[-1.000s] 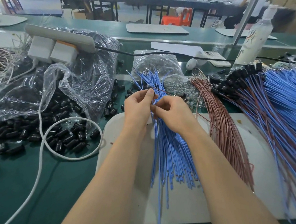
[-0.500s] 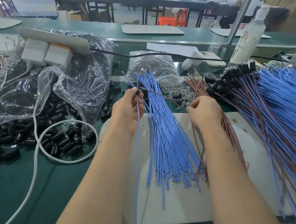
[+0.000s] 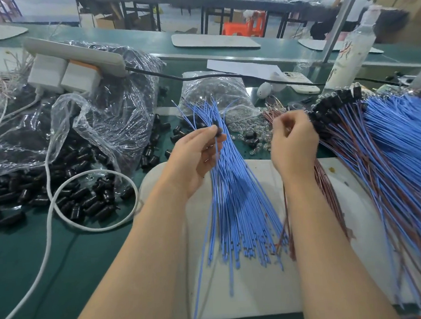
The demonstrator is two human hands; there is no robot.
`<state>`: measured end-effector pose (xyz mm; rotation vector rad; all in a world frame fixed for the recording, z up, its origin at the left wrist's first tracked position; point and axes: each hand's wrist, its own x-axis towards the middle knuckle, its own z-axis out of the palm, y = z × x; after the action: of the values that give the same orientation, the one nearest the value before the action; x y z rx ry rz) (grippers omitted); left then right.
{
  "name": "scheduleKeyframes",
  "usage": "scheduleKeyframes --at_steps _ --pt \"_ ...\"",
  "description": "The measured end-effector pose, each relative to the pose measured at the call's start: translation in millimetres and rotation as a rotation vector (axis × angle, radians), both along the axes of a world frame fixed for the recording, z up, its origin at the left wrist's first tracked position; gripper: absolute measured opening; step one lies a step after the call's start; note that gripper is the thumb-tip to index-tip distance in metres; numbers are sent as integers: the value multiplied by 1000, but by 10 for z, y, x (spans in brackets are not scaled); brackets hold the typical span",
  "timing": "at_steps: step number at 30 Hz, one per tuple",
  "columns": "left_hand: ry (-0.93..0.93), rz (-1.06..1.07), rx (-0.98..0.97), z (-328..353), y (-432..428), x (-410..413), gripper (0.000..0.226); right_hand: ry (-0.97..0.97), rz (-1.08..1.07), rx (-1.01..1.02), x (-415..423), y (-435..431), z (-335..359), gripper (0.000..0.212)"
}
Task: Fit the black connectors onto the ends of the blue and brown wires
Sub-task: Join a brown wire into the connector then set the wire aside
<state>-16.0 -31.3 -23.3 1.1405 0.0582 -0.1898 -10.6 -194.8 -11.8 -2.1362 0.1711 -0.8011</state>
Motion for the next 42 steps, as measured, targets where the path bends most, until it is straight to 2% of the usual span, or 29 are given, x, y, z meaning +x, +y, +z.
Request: scheduleKeyframes --at_steps 3,5,7,11,15,21,26,32,35,37,39,42 --pt "-133 -193 79 -1 -40 -50 9 -158 109 370 -17 27 100 6" --pt "-158 -288 97 -9 -93 -89 9 -144 183 635 5 24 128 16" --pt "-164 -329 146 -23 -150 -109 10 -54 226 772 26 14 120 18" --pt "-173 -269 176 -46 -206 -101 9 135 249 595 60 30 26 16" --pt "-176 -188 148 -66 -195 -63 10 129 311 567 42 94 16 16" --pt "-181 -264 111 -101 -253 -70 13 165 290 341 43 131 -51 12" --pt "-198 -146 187 -116 -239 -37 14 177 313 343 68 134 -73 19" --pt "-127 99 319 -159 -218 33 10 123 220 393 73 94 -70 27" --pt "-178 208 509 -146 -176 24 6 49 203 414 58 97 -46 23" --pt "-230 247 570 -105 -115 12 5 -32 206 440 39 104 -24 22" --pt "-232 136 436 -44 -61 -8 5 -117 210 464 1 125 8 26" --pt "-217 -178 267 -3 -58 -62 6 -220 239 566 -46 166 51 29"
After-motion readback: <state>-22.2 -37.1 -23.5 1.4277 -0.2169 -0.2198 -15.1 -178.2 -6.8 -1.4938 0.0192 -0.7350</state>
